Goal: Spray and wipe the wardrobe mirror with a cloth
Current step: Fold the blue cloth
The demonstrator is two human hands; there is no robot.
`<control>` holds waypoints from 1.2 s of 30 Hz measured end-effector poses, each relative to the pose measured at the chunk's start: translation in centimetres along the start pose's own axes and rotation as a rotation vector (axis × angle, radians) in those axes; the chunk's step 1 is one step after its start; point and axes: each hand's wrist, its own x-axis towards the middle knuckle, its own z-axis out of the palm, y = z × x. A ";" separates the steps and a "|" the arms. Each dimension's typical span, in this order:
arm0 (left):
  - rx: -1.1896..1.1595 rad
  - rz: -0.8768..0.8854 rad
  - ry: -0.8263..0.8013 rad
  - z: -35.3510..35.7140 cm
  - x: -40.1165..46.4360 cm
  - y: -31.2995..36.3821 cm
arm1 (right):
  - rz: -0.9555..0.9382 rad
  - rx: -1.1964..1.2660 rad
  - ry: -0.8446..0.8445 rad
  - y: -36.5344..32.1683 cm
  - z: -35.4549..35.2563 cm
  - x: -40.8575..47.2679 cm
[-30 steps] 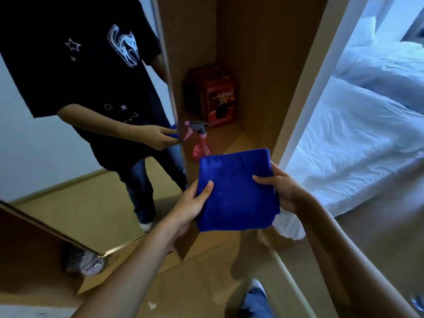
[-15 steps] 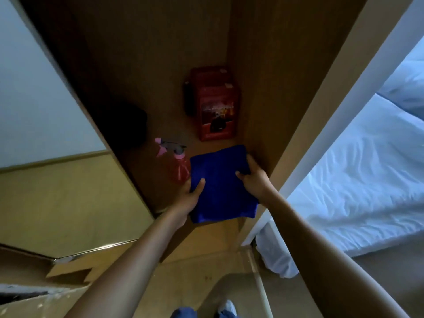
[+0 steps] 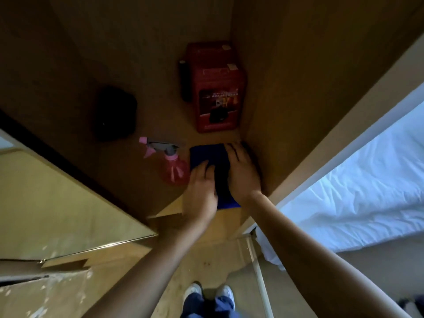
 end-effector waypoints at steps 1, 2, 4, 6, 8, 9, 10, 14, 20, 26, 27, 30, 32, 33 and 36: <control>0.006 0.060 -0.041 0.3 0.7 0.2 | -0.044 -0.035 -0.047 0.0 0.7 0.0; 0.007 0.103 -0.088 1.1 1.8 0.1 | -0.071 -0.074 -0.093 0.2 1.5 0.2; 0.014 0.165 -0.161 3.0 3.8 -1.2 | -0.078 -0.147 -0.158 1.0 3.0 0.6; 0.079 0.184 -0.216 4.5 4.5 -3.0 | -0.041 -0.167 -0.187 1.7 3.8 0.7; 0.081 0.153 -0.250 5.5 4.2 -4.0 | -0.036 -0.170 -0.177 2.0 4.3 0.6; 0.065 0.130 -0.247 5.9 4.1 -4.2 | -0.041 -0.173 -0.164 2.1 4.5 0.6; 0.055 0.109 -0.241 6.1 4.1 -4.2 | -0.042 -0.174 -0.155 2.2 4.6 0.8; 0.096 0.059 -0.227 6.3 4.9 -3.9 | -0.038 -0.172 -0.175 2.4 4.5 2.2; 0.141 0.033 -0.185 6.0 6.3 -3.7 | -0.051 -0.214 -0.183 2.4 4.6 4.3; 0.169 0.037 -0.201 6.2 6.4 -4.0 | -0.067 -0.233 -0.170 2.4 4.7 4.5; 0.175 0.041 -0.206 6.3 6.4 -4.0 | -0.067 -0.235 -0.168 2.4 4.6 4.5; 0.192 0.029 -0.207 6.2 6.4 -3.9 | -0.072 -0.248 -0.164 2.4 4.6 4.4; 0.195 0.023 -0.214 6.1 6.4 -3.7 | -0.076 -0.249 -0.161 2.4 4.5 4.3; 0.196 0.023 -0.221 6.0 6.3 -3.7 | -0.076 -0.246 -0.165 2.5 4.5 4.2; 0.199 0.005 -0.240 5.6 6.1 -3.6 | -0.078 -0.236 -0.188 2.3 4.5 4.1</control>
